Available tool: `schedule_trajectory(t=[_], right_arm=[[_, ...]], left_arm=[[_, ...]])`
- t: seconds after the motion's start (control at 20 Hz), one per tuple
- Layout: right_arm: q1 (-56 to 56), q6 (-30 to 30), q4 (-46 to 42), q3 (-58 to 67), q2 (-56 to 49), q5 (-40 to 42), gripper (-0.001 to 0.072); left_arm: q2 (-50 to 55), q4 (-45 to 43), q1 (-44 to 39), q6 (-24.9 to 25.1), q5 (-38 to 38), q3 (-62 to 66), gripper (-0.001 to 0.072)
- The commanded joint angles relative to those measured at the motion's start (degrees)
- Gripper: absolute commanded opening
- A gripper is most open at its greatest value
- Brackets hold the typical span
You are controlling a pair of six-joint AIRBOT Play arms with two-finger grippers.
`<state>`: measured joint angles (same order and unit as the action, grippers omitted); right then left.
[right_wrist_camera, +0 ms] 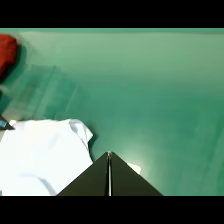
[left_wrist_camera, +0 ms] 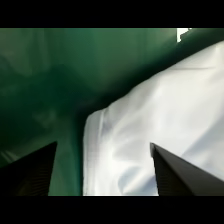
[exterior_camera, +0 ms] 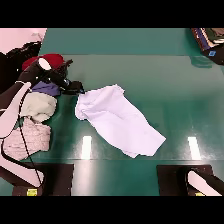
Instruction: Fold the shirts.
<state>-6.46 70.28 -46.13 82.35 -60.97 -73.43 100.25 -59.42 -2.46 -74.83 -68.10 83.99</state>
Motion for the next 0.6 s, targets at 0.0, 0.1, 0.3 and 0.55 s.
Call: schedule_trajectory(t=[0.0,0.1,0.3,0.55], right_arm=[[0.04,0.39,-0.17,-0.04,-2.51,-6.38,0.0016],[0.02,0.42,-0.55,-2.08,-3.28,-7.91,0.0016],[-1.51,3.02,-5.22,-13.64,-3.30,-8.87,0.0017],[-0.98,1.14,-15.37,-30.18,-6.62,-11.13,0.0544]], left_arm=[[2.36,1.79,-0.17,1.75,0.35,0.26,0.0662],[2.62,2.03,-1.57,3.23,0.85,0.22,0.0662],[2.51,2.58,-2.10,3.23,2.01,2.75,0.0033],[2.19,2.99,-2.16,3.21,-2.03,12.68,0.0024]])
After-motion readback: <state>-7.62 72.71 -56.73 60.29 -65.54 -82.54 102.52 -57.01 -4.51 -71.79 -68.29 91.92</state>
